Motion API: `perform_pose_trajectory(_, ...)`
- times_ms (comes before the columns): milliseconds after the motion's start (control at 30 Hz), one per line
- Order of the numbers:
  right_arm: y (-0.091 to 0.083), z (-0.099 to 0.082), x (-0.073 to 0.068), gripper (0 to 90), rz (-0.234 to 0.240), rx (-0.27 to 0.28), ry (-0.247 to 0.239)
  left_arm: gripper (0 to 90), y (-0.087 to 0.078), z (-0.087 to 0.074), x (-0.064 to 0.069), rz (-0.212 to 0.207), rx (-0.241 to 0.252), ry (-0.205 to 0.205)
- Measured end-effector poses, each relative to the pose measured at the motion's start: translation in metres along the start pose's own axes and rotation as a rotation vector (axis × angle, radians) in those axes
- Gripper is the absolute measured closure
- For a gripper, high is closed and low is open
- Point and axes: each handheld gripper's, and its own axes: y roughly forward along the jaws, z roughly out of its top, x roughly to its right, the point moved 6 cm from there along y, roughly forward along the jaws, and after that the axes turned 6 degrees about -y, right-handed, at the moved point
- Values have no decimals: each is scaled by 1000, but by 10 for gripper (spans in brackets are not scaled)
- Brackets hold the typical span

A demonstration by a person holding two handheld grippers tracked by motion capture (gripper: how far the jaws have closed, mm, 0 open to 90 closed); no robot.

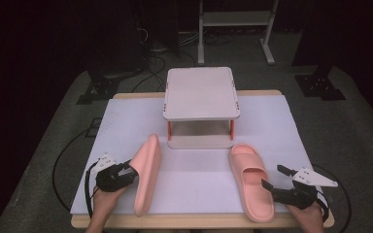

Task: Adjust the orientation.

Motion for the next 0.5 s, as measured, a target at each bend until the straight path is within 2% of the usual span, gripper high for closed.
perform_pose_trajectory(167,0,0,0,172,1,3,2,454,1,0,1,7,3,9)
perform_pose_trajectory(500,0,0,-1,172,3,-2,1,452,1,0,4,-2,8,9)
